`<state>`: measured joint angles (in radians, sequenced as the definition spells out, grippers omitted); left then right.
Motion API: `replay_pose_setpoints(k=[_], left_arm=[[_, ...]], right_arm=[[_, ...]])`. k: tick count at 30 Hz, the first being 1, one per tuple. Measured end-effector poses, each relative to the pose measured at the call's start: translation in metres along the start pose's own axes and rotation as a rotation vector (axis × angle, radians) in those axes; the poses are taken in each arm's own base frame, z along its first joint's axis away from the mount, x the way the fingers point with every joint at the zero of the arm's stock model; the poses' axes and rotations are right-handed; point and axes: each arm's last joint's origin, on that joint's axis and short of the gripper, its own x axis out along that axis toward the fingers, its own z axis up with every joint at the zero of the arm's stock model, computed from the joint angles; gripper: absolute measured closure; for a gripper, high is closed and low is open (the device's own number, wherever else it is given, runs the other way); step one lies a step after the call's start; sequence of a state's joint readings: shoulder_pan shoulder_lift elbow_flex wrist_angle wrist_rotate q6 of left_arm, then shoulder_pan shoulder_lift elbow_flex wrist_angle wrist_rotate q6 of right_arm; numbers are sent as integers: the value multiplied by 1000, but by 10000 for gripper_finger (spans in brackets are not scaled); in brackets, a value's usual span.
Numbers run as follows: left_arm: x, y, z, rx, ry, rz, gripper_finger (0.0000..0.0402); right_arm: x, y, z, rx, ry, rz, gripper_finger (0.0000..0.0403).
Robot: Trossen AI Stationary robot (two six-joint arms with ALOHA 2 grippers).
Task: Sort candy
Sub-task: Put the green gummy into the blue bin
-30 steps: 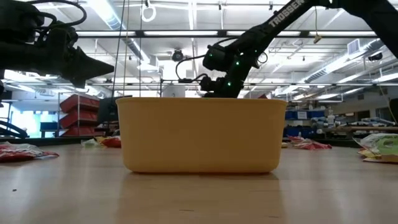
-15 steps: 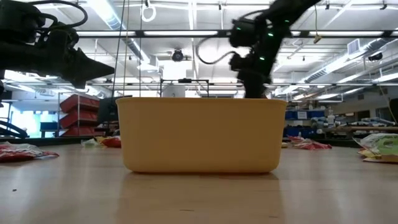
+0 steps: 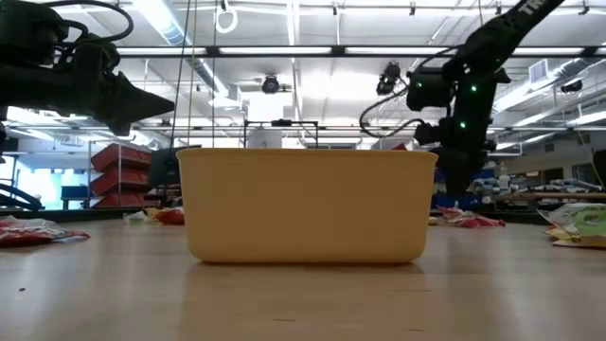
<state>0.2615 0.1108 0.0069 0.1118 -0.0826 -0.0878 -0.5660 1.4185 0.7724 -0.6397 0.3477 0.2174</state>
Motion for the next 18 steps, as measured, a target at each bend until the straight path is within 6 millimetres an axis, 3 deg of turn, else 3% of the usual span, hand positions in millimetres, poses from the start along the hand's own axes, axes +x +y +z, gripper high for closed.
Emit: replay_pose_setpoints(k=[9, 18], left_arm=[[0, 0, -1, -2, 7, 1, 396], [0, 0, -2, -21, 25, 2, 396]], right_arm=[[15, -13, -11, 64, 52, -26, 237], [27, -15, -17, 110, 32, 58, 247]])
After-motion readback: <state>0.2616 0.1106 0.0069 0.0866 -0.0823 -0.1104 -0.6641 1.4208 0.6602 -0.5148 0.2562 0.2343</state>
